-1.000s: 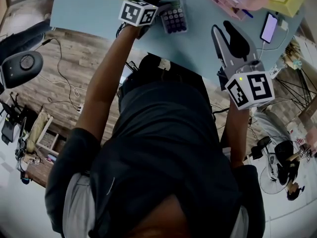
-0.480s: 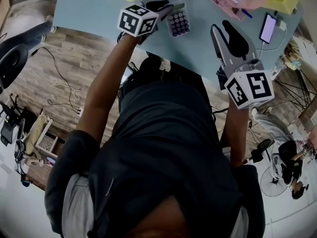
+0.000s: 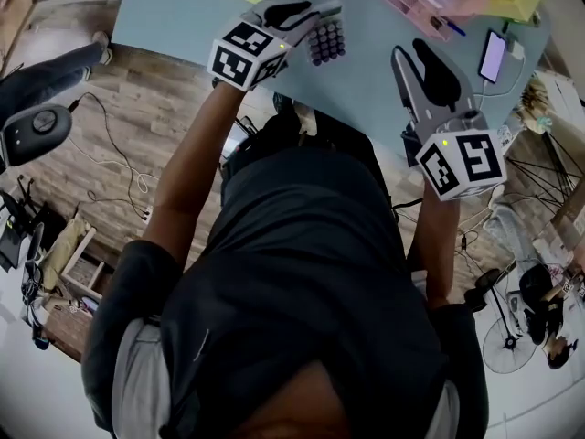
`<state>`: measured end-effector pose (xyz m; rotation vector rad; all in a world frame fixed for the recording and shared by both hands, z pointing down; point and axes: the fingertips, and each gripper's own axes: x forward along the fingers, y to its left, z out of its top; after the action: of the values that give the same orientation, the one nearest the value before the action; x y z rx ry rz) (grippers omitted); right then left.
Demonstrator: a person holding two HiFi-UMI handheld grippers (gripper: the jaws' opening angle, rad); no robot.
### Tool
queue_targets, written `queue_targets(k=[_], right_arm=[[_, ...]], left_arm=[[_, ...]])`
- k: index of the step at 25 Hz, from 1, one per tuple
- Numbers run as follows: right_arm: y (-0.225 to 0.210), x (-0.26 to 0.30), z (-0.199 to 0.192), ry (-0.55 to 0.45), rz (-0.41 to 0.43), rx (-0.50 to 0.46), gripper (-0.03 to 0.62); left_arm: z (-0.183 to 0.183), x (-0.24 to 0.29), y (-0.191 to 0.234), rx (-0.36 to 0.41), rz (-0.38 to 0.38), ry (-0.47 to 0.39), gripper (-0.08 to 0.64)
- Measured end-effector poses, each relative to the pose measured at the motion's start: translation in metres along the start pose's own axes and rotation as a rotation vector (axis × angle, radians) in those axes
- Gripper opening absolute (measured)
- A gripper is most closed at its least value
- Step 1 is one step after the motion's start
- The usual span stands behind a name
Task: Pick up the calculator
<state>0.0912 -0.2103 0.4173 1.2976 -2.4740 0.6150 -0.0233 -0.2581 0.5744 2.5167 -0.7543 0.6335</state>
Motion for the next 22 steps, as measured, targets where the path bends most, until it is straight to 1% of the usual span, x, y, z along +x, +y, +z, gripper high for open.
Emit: queue_targets(k=[4, 8, 15, 18, 22], right_arm=[[0.011, -0.005, 0.007, -0.021, -0.003, -0.018, 0.115], [0.026, -0.009, 0.015, -0.045, -0.006, -0.035, 0.114], [0.050, -0.023, 0.025, -0.082, -0.027, -0.055, 0.114], [0.062, -0.029, 0.036, -0.117, -0.045, -0.077, 0.114], [0.086, -0.040, 0.055, -0.191, -0.022, -0.114, 0.114]], left_arm=[[0.019, -0.029, -0.005, 0.054, 0.018, -0.037, 0.149], [0.033, -0.061, -0.006, 0.124, 0.053, -0.070, 0.149], [0.069, -0.120, -0.018, 0.214, 0.083, -0.173, 0.149], [0.083, -0.147, -0.020, 0.253, 0.102, -0.222, 0.149], [0.097, -0.181, -0.022, 0.267, 0.119, -0.285, 0.149]])
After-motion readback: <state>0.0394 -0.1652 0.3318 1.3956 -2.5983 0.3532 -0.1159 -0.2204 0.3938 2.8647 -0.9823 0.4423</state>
